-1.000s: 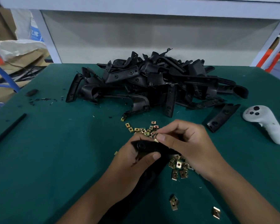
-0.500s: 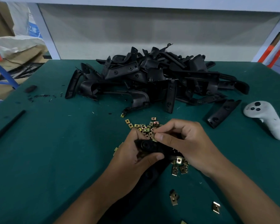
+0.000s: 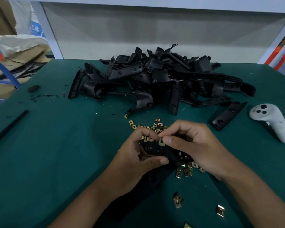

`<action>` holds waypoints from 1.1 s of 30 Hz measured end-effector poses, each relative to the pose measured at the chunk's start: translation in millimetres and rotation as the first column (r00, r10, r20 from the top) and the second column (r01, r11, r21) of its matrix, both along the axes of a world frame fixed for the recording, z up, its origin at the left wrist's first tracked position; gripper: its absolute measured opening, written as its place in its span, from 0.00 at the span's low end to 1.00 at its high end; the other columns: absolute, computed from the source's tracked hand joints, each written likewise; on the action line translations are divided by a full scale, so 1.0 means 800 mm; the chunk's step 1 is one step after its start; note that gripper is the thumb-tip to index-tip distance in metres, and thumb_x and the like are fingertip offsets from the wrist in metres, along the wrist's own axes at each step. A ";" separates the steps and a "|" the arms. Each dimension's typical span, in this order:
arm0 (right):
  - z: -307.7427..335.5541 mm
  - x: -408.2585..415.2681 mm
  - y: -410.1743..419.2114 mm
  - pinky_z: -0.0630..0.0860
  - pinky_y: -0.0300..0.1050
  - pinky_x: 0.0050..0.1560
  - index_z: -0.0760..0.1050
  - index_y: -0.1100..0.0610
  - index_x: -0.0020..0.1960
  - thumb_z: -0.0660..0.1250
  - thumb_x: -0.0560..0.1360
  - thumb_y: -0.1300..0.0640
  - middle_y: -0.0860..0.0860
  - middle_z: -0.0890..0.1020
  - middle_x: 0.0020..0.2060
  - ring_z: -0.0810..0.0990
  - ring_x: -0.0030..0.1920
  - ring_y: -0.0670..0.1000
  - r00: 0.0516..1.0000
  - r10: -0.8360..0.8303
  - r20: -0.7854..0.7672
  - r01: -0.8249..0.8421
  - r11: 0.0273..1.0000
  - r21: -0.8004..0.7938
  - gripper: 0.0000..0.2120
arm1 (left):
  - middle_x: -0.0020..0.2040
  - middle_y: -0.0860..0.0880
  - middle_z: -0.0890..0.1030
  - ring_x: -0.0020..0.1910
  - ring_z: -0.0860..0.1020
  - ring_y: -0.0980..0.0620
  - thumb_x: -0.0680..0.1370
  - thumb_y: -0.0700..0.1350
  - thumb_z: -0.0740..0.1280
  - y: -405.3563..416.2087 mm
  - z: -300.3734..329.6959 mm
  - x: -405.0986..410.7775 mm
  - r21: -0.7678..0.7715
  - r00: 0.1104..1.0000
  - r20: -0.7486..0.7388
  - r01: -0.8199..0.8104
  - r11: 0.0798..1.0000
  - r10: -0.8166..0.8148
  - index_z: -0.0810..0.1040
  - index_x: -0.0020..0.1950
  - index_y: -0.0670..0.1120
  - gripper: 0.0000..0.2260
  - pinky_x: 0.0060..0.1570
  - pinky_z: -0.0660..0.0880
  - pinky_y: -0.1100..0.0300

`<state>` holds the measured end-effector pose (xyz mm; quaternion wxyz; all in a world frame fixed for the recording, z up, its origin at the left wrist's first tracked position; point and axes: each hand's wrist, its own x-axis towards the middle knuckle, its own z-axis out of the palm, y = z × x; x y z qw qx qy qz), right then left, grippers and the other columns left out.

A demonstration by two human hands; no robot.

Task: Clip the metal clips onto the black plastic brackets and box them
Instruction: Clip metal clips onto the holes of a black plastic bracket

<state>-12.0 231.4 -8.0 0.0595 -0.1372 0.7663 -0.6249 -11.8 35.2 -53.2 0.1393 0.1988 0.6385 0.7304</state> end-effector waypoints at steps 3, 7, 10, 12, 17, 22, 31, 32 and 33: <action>0.000 0.001 -0.001 0.77 0.40 0.45 0.84 0.51 0.46 0.72 0.73 0.51 0.56 0.85 0.44 0.81 0.46 0.60 1.000 0.011 0.020 -0.011 1.000 -0.004 0.05 | 0.42 0.35 0.79 0.42 0.77 0.40 0.68 0.53 0.82 -0.001 0.000 -0.001 0.038 0.999 0.046 0.024 0.999 -0.026 0.76 0.54 0.56 0.20 0.47 0.73 0.42; -0.001 0.001 0.002 0.80 0.46 0.45 0.85 0.51 0.46 0.73 0.73 0.51 0.54 0.87 0.44 0.84 0.46 0.56 1.000 0.011 0.007 -0.011 1.000 0.007 0.05 | 0.43 0.48 0.84 0.44 0.83 0.49 0.71 0.43 0.78 -0.002 0.002 -0.002 0.049 0.998 0.027 0.061 0.997 -0.063 0.76 0.56 0.54 0.18 0.47 0.79 0.58; -0.005 0.002 0.005 0.80 0.44 0.43 0.86 0.49 0.49 0.73 0.75 0.51 0.52 0.87 0.47 0.85 0.46 0.55 0.999 0.038 -0.016 -0.038 0.999 0.028 0.05 | 0.45 0.51 0.84 0.45 0.82 0.53 0.72 0.39 0.77 -0.001 0.002 -0.003 0.075 1.000 0.021 0.017 0.997 -0.019 0.77 0.55 0.53 0.17 0.47 0.79 0.62; -0.008 0.002 0.003 0.77 0.34 0.47 0.85 0.48 0.53 0.74 0.77 0.50 0.47 0.87 0.49 0.85 0.49 0.45 0.996 0.084 -0.013 -0.083 0.996 0.037 0.07 | 0.47 0.53 0.84 0.46 0.82 0.56 0.72 0.38 0.77 -0.002 0.004 -0.003 0.090 0.999 0.009 -0.051 0.995 0.051 0.79 0.54 0.53 0.16 0.48 0.78 0.65; -0.016 -0.001 0.001 0.73 0.39 0.64 0.80 0.40 0.63 0.70 0.76 0.44 0.44 0.81 0.60 0.77 0.66 0.46 0.989 0.105 -0.107 -0.086 0.981 0.174 0.15 | 0.50 0.52 0.85 0.49 0.83 0.54 0.72 0.41 0.75 -0.004 0.008 -0.007 0.110 0.982 -0.039 -0.180 0.978 0.185 0.79 0.57 0.44 0.15 0.49 0.78 0.64; -0.019 -0.012 0.004 0.77 0.37 0.47 0.80 0.52 0.54 0.59 0.70 0.67 0.48 0.83 0.51 0.78 0.49 0.44 0.993 -0.063 0.097 0.094 0.926 -0.364 0.19 | 0.44 0.49 0.85 0.43 0.83 0.54 0.69 0.40 0.76 -0.004 0.007 -0.008 0.164 0.969 0.023 -0.245 0.956 0.245 0.81 0.50 0.44 0.11 0.45 0.79 0.65; -0.021 -0.030 0.020 0.82 0.39 0.48 0.74 0.61 0.66 0.61 0.76 0.76 0.59 0.85 0.58 0.84 0.59 0.57 0.900 -0.072 0.429 0.349 0.710 -0.612 0.21 | 0.46 0.47 0.85 0.45 0.84 0.52 0.69 0.44 0.78 -0.005 0.015 -0.006 0.203 0.959 0.141 -0.270 0.941 0.245 0.83 0.51 0.47 0.11 0.46 0.79 0.64; -0.021 -0.030 0.021 0.82 0.39 0.48 0.74 0.61 0.66 0.64 0.74 0.74 0.59 0.85 0.58 0.84 0.59 0.56 0.893 -0.067 0.444 0.360 0.697 -0.620 0.23 | 0.46 0.46 0.85 0.44 0.84 0.51 0.69 0.44 0.78 -0.005 0.017 -0.005 0.219 0.958 0.175 -0.265 0.939 0.229 0.83 0.51 0.48 0.12 0.45 0.80 0.63; -0.022 -0.030 0.022 0.82 0.38 0.47 0.74 0.61 0.66 0.66 0.72 0.72 0.60 0.85 0.58 0.85 0.59 0.56 0.886 -0.069 0.459 0.375 0.689 -0.620 0.23 | 0.46 0.45 0.85 0.43 0.84 0.51 0.69 0.44 0.79 -0.006 0.018 -0.005 0.237 0.953 0.213 -0.264 0.935 0.215 0.82 0.53 0.49 0.14 0.43 0.80 0.63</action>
